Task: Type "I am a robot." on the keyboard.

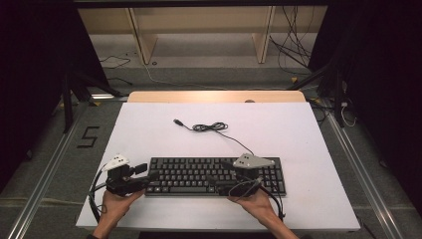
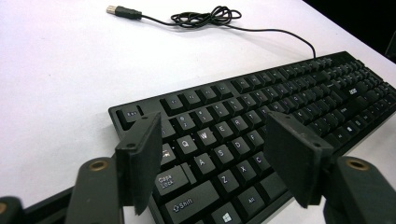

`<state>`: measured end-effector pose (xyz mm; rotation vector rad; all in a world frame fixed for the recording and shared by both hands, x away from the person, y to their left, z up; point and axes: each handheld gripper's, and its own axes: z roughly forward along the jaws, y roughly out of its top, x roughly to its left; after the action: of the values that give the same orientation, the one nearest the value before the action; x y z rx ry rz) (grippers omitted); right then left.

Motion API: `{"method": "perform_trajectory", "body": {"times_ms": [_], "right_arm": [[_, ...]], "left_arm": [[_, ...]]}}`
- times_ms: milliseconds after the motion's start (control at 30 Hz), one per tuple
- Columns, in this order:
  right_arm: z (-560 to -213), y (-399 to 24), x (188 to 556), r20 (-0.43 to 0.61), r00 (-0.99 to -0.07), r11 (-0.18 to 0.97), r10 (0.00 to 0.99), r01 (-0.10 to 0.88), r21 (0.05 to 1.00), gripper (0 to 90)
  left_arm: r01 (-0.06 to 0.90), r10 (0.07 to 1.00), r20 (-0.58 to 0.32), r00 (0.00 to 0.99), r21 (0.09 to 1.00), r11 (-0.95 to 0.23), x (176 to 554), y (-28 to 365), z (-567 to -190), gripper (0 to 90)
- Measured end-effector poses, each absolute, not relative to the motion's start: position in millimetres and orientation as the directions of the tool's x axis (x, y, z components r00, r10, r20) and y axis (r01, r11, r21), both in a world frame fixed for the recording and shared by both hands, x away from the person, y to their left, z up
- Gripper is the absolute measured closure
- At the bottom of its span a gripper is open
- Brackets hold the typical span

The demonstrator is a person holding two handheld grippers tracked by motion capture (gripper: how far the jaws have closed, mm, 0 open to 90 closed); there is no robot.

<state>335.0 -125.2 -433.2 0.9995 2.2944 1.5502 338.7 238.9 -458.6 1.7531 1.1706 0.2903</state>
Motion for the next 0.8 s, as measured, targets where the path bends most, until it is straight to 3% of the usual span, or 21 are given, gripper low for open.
{"method": "perform_trajectory", "body": {"times_ms": [500, 633, 800], "right_arm": [[-439, -118, 333, 0.196, -0.767, 0.247, 0.611, 0.421, 0.873, 29.2], [-442, -115, 333, 0.199, -0.77, 0.26, 0.606, 0.428, 0.866, 32.1], [-445, -110, 334, 0.191, -0.78, 0.285, 0.596, 0.428, 0.858, 42.6]], "left_arm": [[0.575, 0.796, -0.319, 0.515, 0.817, -0.044, 338, 233, -458, 32.0], [0.569, 0.79, -0.322, 0.521, 0.822, -0.04, 337, 232, -457, 31.2], [0.563, 0.784, -0.322, 0.531, 0.825, -0.042, 337, 231, -457, 30.3]]}}
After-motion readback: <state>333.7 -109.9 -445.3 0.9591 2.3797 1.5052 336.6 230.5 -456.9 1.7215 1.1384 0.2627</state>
